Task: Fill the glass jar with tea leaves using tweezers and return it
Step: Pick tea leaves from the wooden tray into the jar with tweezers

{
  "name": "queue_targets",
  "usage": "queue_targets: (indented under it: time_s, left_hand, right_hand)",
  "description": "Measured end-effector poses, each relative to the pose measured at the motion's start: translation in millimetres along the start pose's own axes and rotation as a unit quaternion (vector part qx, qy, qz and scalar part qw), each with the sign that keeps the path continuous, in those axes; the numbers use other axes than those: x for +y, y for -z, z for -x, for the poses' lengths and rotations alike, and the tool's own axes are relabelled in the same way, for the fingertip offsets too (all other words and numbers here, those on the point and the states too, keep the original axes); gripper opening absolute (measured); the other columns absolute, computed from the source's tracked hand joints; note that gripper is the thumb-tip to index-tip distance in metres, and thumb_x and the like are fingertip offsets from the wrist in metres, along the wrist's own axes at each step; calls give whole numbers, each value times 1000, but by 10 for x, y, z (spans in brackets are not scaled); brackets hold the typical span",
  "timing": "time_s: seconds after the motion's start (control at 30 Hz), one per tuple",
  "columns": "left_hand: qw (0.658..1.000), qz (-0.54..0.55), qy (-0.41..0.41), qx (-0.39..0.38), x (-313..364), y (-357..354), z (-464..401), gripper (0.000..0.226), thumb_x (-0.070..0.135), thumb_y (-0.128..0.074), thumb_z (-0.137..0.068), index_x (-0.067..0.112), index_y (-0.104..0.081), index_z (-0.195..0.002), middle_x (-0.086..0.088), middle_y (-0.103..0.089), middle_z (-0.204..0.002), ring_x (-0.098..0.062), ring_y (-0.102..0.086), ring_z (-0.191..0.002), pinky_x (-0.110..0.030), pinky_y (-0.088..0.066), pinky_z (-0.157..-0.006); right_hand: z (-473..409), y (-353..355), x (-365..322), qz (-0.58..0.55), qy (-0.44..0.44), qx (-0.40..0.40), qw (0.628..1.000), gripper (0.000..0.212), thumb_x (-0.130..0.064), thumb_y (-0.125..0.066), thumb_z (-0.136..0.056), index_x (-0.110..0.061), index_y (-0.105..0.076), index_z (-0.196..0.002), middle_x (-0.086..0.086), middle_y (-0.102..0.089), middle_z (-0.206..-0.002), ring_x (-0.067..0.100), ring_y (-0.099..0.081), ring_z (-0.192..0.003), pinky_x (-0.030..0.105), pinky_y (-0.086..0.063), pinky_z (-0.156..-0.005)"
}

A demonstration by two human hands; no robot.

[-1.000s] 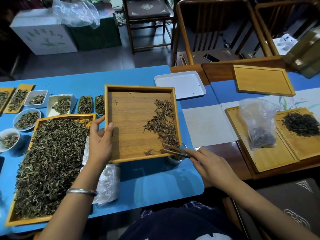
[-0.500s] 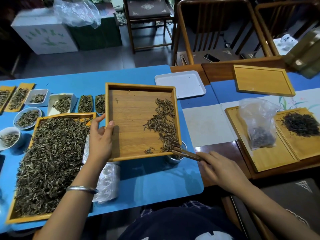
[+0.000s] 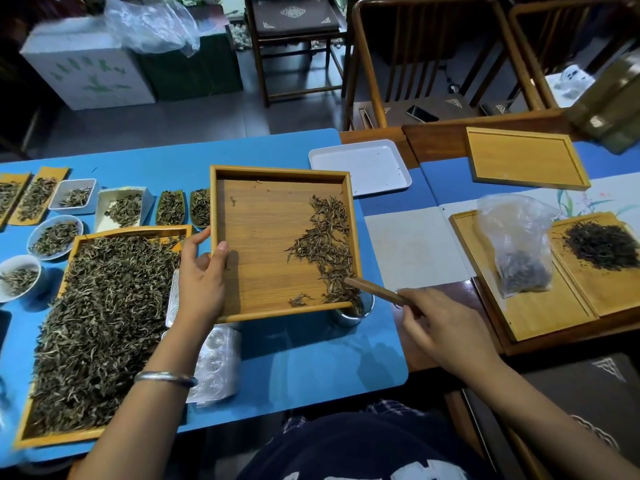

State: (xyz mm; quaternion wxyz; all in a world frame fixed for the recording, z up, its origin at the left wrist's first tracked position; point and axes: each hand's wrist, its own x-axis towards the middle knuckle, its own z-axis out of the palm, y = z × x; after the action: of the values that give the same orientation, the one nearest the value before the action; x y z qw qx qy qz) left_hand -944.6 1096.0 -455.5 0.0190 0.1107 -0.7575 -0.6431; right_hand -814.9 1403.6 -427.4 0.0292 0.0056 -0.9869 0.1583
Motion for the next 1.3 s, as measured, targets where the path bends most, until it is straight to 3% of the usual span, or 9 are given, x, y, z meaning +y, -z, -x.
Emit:
queue_targets:
  time_s: [0.13,0.3,0.43,0.6,0.7,0.83,1.07,1.3]
  left_hand:
    - [1000,-5,-4,3,-20,0,-16,28,19,-51,-100,19,-43,-126,5,-64,-81,7,-65,-63,-32,-51,-70]
    - [1000,4,5,-4,-33,14,-32,30,22,-52,-99,22,-42,-128,-1,-69,-87,-11,-67,-80,-40,-52,-82]
    - [1000,5,5,-8,-65,23,-48,31,22,-52,-99,22,-43,-129,2,-70,-87,-1,-69,-74,-35,-52,-74]
    - [1000,1,5,8,-85,14,-66,24,23,-47,-102,19,-45,-125,9,-65,-90,7,-65,-72,-26,-52,-70]
    - [1000,-16,-3,25,-89,5,-65,25,27,-39,-104,17,-48,-125,17,-55,-99,21,-57,-71,-8,-47,-61]
    - [999,-20,4,25,-97,8,-75,29,28,-36,-105,14,-48,-127,19,-53,-100,22,-55,-72,-9,-44,-60]
    - [1000,-21,-4,20,-79,-3,-83,29,23,-38,-105,9,-48,-127,14,-54,-95,22,-56,-65,-3,-43,-53]
    - [999,-19,-14,22,-87,-4,-81,30,22,-38,-104,6,-48,-128,17,-51,-99,25,-54,-70,0,-41,-57]
  right_hand:
    - [-140,-97,-200,12,64,-33,997,28,-23,-63,-86,-19,-67,-113,2,-63,-80,26,-62,-66,38,-49,-44]
    - [-264,-263,-403,0,141,-48,989,33,-23,-61,-89,-17,-63,-121,6,-63,-87,26,-64,-73,36,-49,-44]
    - [-371,-338,-479,-2,173,-73,982,36,-29,-46,-98,-21,-52,-133,5,-57,-96,26,-59,-81,40,-52,-54]
    - [-455,-231,-397,25,198,-96,975,38,-21,-54,-95,-22,-54,-132,8,-58,-95,26,-57,-75,40,-50,-52]
    - [-471,-132,-287,50,199,-105,973,37,-15,-62,-90,-19,-61,-126,9,-61,-89,27,-58,-69,35,-44,-46]
    - [-471,-38,-114,66,191,-117,972,36,-15,-61,-89,-18,-61,-125,11,-61,-85,29,-57,-64,38,-46,-44]
    - [-401,-8,169,85,159,-147,973,42,-25,-49,-96,-30,-46,-138,4,-58,-101,23,-57,-79,39,-52,-59]
    - [-226,-92,235,62,116,-151,980,42,-35,-38,-100,-32,-39,-142,-3,-55,-108,17,-59,-89,35,-53,-65]
